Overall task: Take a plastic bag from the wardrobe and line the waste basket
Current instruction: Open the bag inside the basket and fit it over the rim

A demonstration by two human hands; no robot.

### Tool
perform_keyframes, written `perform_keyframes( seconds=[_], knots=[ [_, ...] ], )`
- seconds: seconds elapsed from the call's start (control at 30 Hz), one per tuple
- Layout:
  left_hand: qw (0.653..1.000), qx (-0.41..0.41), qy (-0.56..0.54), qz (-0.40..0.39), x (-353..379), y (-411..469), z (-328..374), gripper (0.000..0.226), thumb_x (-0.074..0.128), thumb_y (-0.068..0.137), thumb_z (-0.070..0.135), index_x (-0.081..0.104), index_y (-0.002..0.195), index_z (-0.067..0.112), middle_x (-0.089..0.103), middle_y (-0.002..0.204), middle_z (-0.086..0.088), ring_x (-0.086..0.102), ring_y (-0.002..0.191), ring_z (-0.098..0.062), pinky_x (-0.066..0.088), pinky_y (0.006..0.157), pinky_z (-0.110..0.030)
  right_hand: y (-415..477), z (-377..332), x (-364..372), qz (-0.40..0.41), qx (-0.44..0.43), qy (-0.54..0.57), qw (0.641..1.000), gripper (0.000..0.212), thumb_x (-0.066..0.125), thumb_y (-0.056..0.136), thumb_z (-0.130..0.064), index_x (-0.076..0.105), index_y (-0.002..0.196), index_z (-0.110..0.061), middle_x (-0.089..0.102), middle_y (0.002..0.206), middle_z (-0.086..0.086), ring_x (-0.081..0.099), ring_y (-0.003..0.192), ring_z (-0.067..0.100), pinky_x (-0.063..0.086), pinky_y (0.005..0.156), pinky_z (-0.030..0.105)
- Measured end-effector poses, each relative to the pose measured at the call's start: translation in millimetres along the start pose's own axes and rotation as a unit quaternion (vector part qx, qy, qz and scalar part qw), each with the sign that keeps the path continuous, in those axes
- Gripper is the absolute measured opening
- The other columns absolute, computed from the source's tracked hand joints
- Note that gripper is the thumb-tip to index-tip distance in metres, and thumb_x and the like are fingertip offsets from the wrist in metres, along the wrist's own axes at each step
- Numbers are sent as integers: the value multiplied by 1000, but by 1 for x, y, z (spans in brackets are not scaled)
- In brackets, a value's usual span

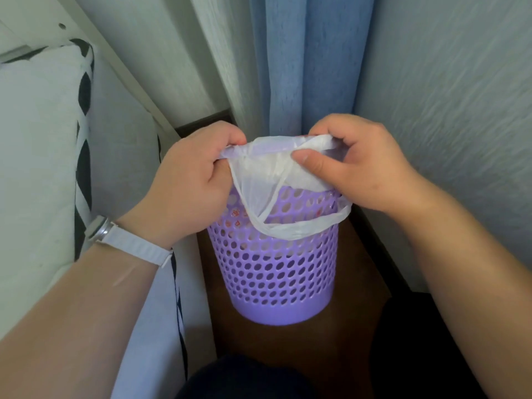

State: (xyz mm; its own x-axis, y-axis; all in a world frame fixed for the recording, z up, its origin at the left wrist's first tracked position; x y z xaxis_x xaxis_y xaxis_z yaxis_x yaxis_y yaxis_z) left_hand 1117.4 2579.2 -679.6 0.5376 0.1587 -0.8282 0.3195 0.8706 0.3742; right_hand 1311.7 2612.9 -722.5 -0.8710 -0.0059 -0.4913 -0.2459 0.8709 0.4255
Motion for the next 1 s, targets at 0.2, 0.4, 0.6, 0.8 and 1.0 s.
perform_keyframes(
  seconds=[0.2, 0.4, 0.6, 0.8, 1.0],
  knots=[
    [997, -10, -71, -23, -2, -2, 3, 33, 54, 84, 1, 65, 113, 13, 66, 99, 12, 60, 91, 3, 45, 80, -14, -4, -2, 7, 42, 6, -35, 998, 38, 59, 83, -49, 60, 76, -11, 48, 65, -8, 44, 65, 10, 34, 57, 27],
    [996, 61, 9, -58, 4, 2, 21, 41, 51, 78, 21, 68, 112, 8, 65, 89, -4, 56, 79, -15, 45, 71, -31, -12, -15, 19, 68, -48, -126, 989, 39, 54, 84, -47, 55, 69, -11, 46, 60, -5, 47, 57, 21, 44, 50, 37],
    [997, 16, 23, -70, 8, -1, 12, 15, 54, 85, 17, 66, 94, 16, 61, 81, 2, 54, 74, -15, 44, 66, -36, -6, -7, 24, -12, -8, -24, 1000, 29, 65, 81, -47, 60, 75, -19, 51, 62, -8, 48, 58, 10, 39, 55, 30],
    [999, 7, 23, -38, 0, 1, 6, 20, 51, 80, 8, 63, 95, 11, 58, 86, 8, 50, 80, -6, 35, 71, -9, -1, -2, 5, -42, -18, 18, 999, 39, 66, 78, -47, 67, 106, -20, 66, 100, -8, 60, 97, 12, 46, 88, 27],
    [999, 10, 4, -36, 0, 1, 6, 22, 52, 76, 6, 64, 93, 11, 56, 80, 12, 51, 76, -4, 35, 69, -8, 1, 8, 1, -5, -20, -3, 1000, 28, 58, 83, -40, 64, 87, -13, 62, 87, -2, 56, 87, 16, 41, 78, 26]
  ],
)
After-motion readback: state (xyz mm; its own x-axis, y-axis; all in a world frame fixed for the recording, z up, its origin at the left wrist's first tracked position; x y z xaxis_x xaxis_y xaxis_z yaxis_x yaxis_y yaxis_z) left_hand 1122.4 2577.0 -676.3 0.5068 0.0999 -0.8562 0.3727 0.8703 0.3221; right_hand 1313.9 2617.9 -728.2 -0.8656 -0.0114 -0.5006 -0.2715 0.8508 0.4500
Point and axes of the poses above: each hand's wrist, its own y-axis towards the middle knuckle, its own x-axis out of the palm, z = x × y, the point moved 6 cm from there along y, towards the middle knuckle
